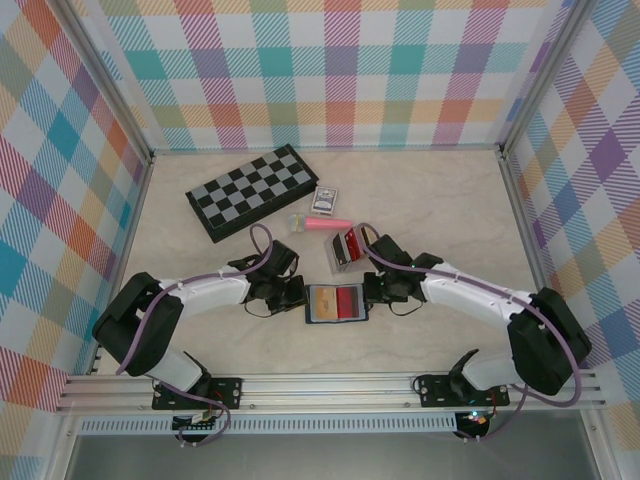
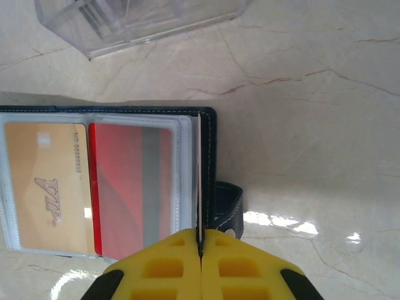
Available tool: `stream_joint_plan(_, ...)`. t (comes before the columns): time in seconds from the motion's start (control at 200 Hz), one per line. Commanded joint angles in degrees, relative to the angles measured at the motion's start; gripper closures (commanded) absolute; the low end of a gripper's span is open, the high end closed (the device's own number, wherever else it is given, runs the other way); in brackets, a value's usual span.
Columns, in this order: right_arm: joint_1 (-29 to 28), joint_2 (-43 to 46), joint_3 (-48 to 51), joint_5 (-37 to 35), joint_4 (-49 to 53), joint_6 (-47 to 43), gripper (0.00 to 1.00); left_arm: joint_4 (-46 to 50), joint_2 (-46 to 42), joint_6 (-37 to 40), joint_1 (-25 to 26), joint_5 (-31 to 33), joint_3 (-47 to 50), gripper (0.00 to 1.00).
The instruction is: Put the credit cards into the card holder
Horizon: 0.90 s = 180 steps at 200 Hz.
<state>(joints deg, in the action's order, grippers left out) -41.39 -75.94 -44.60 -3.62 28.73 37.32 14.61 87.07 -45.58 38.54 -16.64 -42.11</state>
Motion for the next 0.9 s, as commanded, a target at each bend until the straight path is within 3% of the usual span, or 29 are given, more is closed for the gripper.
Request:
stream_joint_plan(0.0, 0.34, 3.39, 1.59, 0.54, -1.73, 0.92, 0.94, -0.73, 0.43, -0.33, 0.46, -0.01, 0.91, 0.95)
stream_joint_plan(0.185, 0.34, 2.25, 3.12, 5.76, -6.32, 0.41, 0.94, -1.71, 0.50, -0.86, 0.48, -0.38, 1.15, 0.95)
stream_joint_plan(0.525, 0.34, -0.70, 5.55, 1.90, -7.42, 1.77, 0.95, -1.53, 0.30, -0.83, 0.48, -0.30, 1.50, 0.96)
stream_joint_plan(0.895, 0.35, 5.75, 8.29, 1.52, -9.45, 3.85, 0.95, -1.69, 0.36, -1.17, 0.52, -0.41, 1.59, 0.97)
